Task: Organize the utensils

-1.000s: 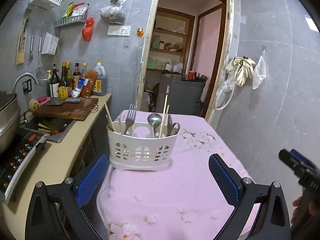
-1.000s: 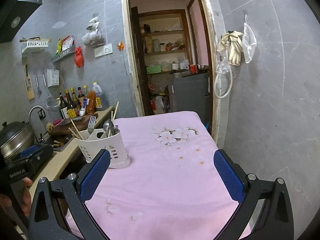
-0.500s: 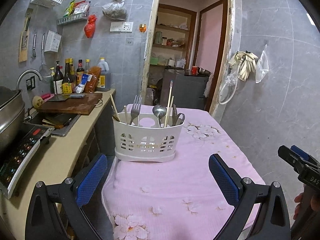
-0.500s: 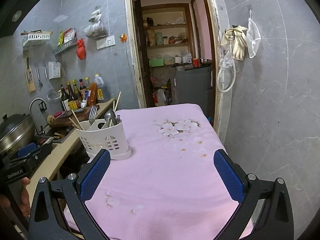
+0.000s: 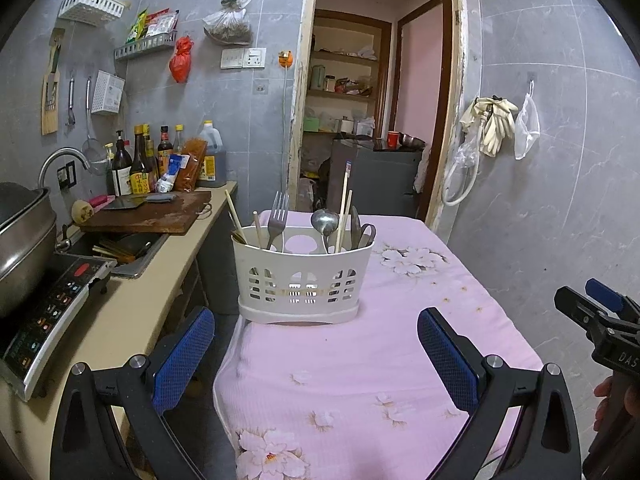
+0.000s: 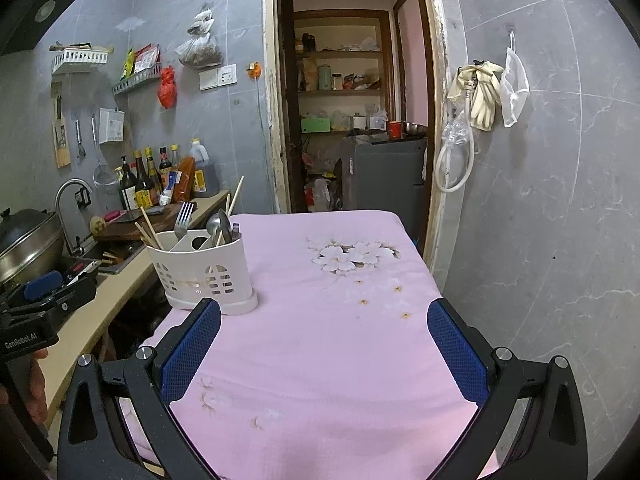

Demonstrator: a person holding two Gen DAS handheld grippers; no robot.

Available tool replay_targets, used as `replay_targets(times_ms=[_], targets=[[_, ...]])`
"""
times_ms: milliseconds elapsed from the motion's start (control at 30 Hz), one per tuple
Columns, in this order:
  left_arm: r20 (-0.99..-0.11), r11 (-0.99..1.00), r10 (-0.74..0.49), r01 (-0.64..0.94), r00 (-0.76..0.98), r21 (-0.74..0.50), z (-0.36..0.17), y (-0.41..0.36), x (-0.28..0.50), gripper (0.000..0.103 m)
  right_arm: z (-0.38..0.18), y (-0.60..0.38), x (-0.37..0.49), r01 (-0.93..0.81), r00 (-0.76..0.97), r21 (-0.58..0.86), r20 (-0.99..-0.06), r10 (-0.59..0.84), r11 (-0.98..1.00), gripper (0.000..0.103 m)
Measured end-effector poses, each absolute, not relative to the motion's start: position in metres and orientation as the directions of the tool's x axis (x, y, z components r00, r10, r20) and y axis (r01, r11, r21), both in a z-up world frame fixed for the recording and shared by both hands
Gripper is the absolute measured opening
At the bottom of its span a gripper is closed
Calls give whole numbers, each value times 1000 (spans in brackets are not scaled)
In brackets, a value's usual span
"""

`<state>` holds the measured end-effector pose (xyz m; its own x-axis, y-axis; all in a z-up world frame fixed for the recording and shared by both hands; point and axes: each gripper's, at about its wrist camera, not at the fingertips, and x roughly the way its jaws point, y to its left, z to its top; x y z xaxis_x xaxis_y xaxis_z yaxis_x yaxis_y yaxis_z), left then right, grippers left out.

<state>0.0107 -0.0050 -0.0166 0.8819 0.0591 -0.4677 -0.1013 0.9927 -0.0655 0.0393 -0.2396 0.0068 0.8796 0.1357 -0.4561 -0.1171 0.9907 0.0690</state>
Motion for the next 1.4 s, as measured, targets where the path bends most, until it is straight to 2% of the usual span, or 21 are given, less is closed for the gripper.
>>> replay_targets(times_ms=[1400], targets=[[-468, 994, 57, -96, 882, -60, -19, -8, 11, 102, 5, -239, 40, -121, 878, 65, -459, 137, 991, 102]])
